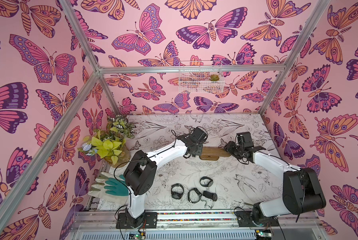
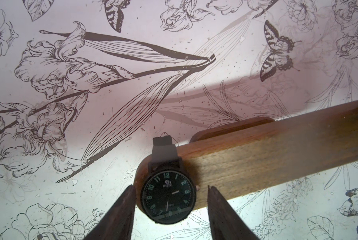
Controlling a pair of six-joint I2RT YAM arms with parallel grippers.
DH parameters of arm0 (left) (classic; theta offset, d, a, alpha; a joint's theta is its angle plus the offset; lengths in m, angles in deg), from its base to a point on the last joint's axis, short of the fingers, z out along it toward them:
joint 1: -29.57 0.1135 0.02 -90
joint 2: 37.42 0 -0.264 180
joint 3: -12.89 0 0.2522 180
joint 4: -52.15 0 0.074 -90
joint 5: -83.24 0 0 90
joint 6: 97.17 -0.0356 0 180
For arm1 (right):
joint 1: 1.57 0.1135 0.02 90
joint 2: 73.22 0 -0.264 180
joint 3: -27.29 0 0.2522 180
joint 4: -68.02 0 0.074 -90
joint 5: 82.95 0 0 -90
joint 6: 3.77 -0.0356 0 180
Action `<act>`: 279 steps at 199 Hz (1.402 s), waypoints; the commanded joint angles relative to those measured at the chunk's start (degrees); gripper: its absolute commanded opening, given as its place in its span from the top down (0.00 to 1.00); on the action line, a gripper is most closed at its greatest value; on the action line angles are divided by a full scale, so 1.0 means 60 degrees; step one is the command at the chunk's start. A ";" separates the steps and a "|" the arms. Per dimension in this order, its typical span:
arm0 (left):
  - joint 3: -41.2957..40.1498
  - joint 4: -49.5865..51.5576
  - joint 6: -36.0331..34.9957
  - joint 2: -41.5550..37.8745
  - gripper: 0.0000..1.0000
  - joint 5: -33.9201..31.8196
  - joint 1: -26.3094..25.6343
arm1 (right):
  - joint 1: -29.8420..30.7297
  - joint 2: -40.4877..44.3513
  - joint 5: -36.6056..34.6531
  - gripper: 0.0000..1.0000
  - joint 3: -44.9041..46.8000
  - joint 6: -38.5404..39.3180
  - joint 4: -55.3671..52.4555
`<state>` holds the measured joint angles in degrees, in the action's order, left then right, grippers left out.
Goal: Place watch on stand
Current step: Place the watch on the stand.
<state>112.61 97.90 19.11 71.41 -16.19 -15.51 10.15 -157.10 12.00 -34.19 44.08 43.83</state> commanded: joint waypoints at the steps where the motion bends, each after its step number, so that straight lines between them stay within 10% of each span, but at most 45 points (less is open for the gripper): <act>1: 0.0138 0.0220 0.0031 0.0147 0.42 0.0219 -0.0043 | 0.0094 0.0166 -0.0137 0.40 0.0117 -0.0021 -0.0337; 206: 0.1652 0.0217 -0.0467 0.1215 0.46 0.1200 -0.0719 | 0.0081 0.0350 -0.0444 0.38 0.0058 0.0146 -0.0633; 279: -0.2780 -0.2030 -0.0812 -0.3026 0.36 0.0513 -0.0382 | 0.0037 0.2533 -0.1298 0.31 0.0768 0.0665 -0.2293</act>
<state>102.66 91.87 16.64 61.93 -11.93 -18.61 10.20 -146.19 5.53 -31.94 45.81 35.89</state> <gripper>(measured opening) 0.629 0.699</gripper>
